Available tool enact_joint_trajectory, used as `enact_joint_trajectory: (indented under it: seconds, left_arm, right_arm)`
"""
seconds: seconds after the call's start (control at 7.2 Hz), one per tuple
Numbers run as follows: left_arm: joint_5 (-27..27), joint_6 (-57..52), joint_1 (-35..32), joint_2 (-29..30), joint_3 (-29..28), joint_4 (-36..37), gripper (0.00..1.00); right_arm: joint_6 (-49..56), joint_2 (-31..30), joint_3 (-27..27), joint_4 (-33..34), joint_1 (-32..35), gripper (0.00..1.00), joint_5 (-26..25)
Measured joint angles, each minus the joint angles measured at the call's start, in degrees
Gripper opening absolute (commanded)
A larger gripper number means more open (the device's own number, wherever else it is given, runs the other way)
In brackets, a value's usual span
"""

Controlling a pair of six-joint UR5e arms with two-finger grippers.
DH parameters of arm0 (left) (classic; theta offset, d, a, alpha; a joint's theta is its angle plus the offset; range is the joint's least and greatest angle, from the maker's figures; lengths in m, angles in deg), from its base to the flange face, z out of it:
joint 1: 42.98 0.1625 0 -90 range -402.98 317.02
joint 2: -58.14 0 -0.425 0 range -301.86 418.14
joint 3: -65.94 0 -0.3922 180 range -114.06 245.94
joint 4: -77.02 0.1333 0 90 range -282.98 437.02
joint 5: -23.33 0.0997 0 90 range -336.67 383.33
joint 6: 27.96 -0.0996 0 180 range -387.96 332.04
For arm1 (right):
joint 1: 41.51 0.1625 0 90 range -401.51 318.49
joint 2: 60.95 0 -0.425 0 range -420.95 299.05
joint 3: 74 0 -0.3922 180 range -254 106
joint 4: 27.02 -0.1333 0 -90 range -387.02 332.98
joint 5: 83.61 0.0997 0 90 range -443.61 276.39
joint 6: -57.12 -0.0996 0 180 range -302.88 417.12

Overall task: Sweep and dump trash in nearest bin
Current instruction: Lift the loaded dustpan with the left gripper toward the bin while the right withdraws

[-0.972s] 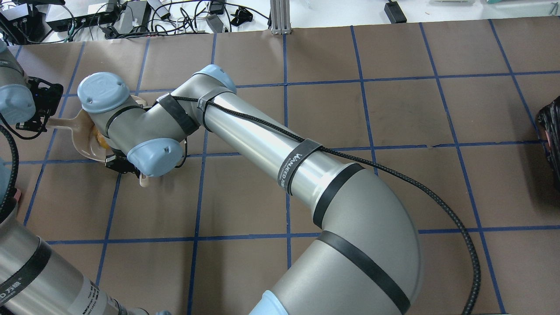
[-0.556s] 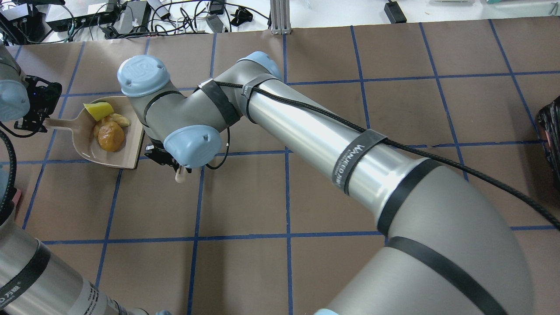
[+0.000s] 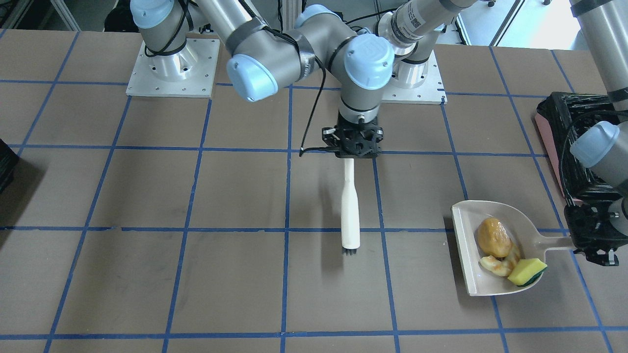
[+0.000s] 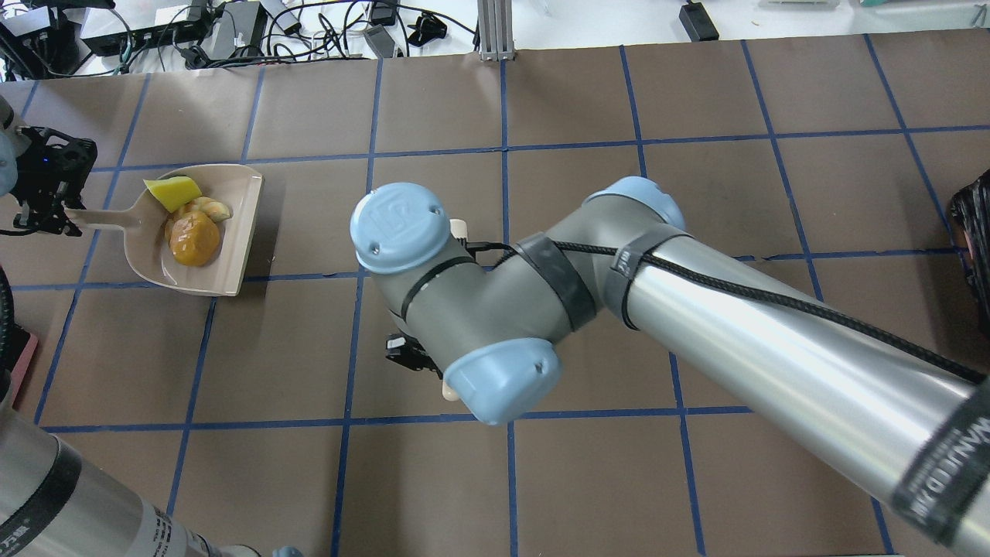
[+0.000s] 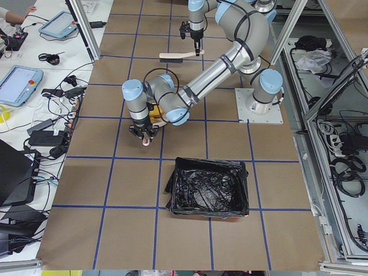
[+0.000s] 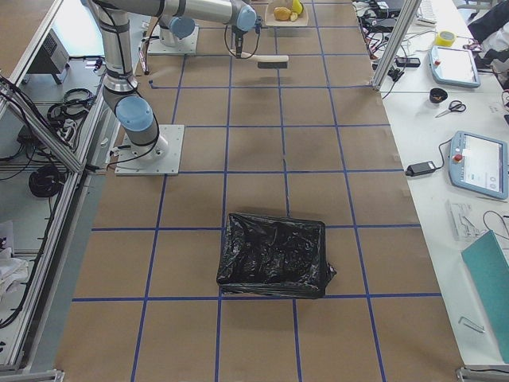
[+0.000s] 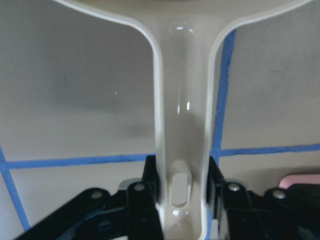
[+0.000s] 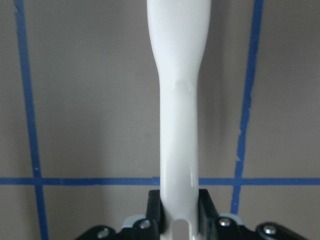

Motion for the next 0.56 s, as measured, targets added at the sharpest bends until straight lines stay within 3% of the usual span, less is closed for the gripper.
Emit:
enact_joint_trajectory:
  seconds: [0.28,0.56]
  left_arm:
    - [-0.4,-3.4,4.8,-3.7,-1.4,-4.1,0.0]
    - [0.0,-12.2,11.5,-6.3,-4.2,-6.0,0.0]
  right_arm:
    - [0.4,-4.8,7.5,2.9,-0.4,0.0,-1.1]
    - [1.7,-5.7,9.3,2.5,-0.7,0.0,-1.5]
